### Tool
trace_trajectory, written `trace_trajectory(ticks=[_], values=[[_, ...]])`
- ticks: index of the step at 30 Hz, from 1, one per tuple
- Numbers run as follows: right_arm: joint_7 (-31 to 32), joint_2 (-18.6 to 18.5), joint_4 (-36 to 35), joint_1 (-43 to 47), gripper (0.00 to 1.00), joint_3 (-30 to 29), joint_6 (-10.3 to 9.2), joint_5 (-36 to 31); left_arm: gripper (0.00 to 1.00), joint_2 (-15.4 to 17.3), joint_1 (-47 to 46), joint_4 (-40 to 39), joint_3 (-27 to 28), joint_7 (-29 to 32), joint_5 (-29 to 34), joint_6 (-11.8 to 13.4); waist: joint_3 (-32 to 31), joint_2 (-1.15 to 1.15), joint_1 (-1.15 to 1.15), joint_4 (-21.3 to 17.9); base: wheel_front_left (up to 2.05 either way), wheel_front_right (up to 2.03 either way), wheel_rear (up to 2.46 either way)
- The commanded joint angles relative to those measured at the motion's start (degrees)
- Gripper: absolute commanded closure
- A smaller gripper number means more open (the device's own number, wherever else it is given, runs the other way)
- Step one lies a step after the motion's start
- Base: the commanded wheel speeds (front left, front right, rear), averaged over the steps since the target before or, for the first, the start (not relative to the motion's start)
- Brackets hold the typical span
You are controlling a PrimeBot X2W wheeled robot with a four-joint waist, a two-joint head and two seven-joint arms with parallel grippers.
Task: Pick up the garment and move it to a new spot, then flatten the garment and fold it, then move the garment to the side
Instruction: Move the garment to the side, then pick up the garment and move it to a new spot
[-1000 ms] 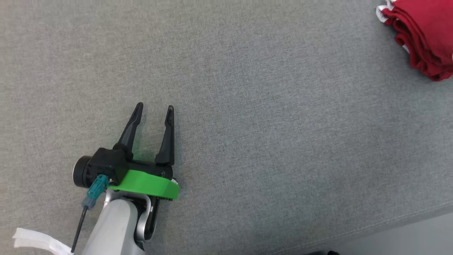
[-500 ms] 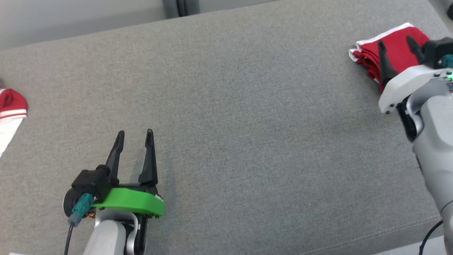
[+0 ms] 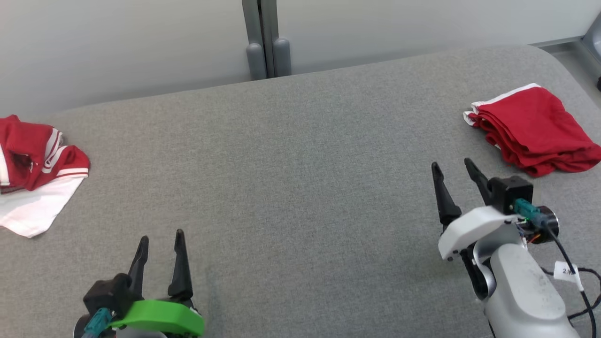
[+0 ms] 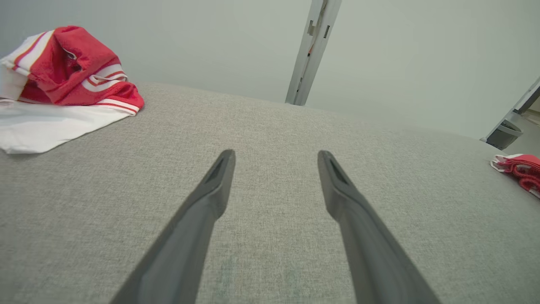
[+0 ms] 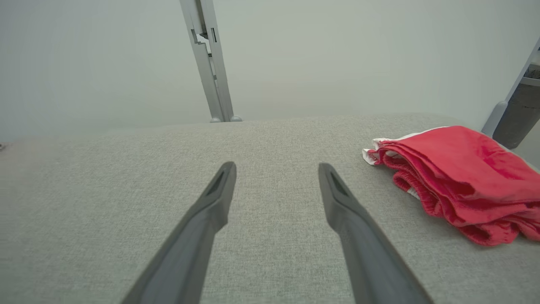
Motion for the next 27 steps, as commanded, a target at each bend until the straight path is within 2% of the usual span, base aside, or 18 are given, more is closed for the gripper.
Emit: trace_trajectory(ticks=[1, 9, 20, 27], values=[[-0.23, 0.06, -1.77, 2.32, 0.0, 0.06, -0.09, -0.93, 0.0, 0.06, 1.5, -0.1, 0.89, -0.02, -0.48, 0.19, -1.53, 0.0, 0.0, 0.89, 0.0, 0.0, 0.0], [-0.24, 0.21, -8.74, 10.93, 0.0, 2.11, -0.09, 3.38, 0.0, -0.06, 5.73, -1.28, 1.85, -0.03, -1.95, 0.77, -3.68, 0.0, 0.0, 1.96, 0.0, 0.0, 0.0], [-0.23, 0.24, -11.29, 16.06, 0.0, 2.41, -0.09, 3.87, 0.0, -0.04, 6.71, -2.19, -0.42, -0.03, -3.06, 2.4, -4.38, 0.0, 0.0, 2.83, 0.0, 0.0, 0.0], [-0.24, 0.23, -11.86, 16.58, 0.0, 2.35, -0.09, 3.32, 0.0, -0.04, 6.25, -1.82, -0.66, -0.03, -2.71, 2.25, -4.59, 0.0, 0.0, 2.94, 0.0, 0.0, 0.0]])
